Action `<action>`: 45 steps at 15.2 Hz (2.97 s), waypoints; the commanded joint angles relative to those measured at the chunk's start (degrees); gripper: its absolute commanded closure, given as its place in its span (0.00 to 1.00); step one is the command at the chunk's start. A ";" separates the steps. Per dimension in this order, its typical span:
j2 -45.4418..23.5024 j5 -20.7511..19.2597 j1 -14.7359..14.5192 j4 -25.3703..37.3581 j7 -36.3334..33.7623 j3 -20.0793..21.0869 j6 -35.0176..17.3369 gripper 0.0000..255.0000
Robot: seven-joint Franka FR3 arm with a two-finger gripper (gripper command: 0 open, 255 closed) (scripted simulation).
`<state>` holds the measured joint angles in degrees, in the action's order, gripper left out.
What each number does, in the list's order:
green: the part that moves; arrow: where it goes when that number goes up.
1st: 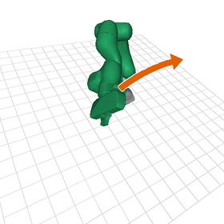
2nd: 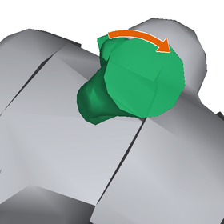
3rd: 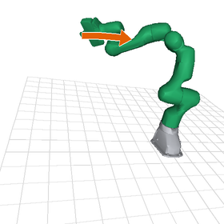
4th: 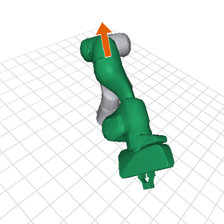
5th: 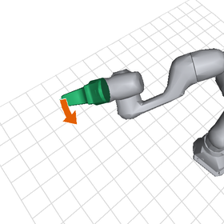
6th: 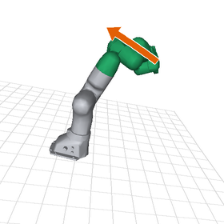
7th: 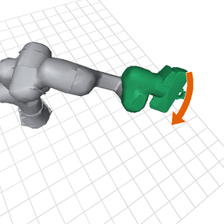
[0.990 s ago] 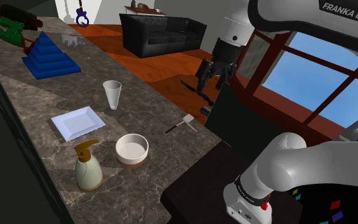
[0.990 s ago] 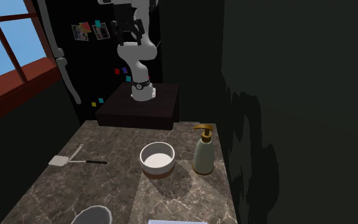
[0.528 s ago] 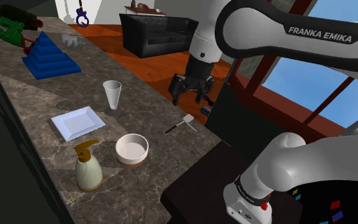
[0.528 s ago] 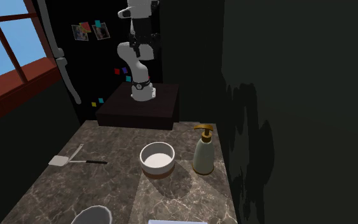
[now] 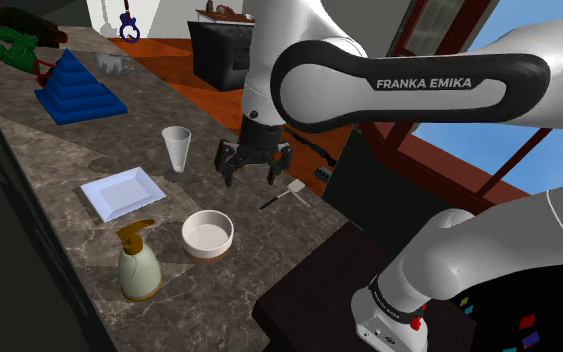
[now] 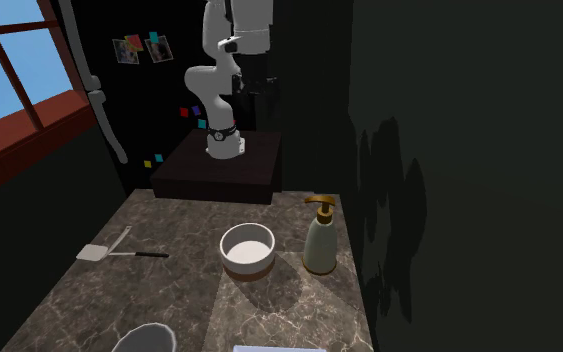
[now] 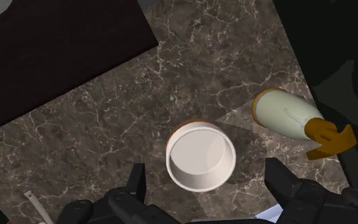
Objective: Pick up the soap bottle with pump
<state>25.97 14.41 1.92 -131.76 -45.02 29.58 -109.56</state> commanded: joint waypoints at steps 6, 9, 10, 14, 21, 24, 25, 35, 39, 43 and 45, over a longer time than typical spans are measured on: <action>-15.83 -7.30 3.06 7.39 -17.02 10.58 -7.62 0.00; -24.61 -14.09 3.50 11.91 -25.92 13.98 -9.64 0.00; -27.74 -16.75 3.15 13.63 -29.02 14.61 -10.01 0.00; -40.13 -27.09 -1.02 21.61 -40.38 14.12 -9.85 0.00; -58.84 -38.08 -12.54 39.66 -52.46 7.79 -5.95 0.00; -63.82 -39.88 -15.60 45.13 -54.38 5.87 -4.99 0.00; -64.16 -40.10 -15.67 44.88 -54.52 5.70 -5.54 0.00; -66.15 -41.38 -16.09 43.59 -55.39 4.77 -8.58 1.00; -66.01 -41.36 -15.95 43.30 -55.37 4.79 -8.73 1.00; -65.81 -41.14 -16.01 43.92 -55.19 4.94 -7.97 1.00; -65.07 -40.68 -15.85 44.30 -54.90 5.29 -6.92 1.00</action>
<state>-39.47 -26.48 -14.02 -87.54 -100.03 34.71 -116.89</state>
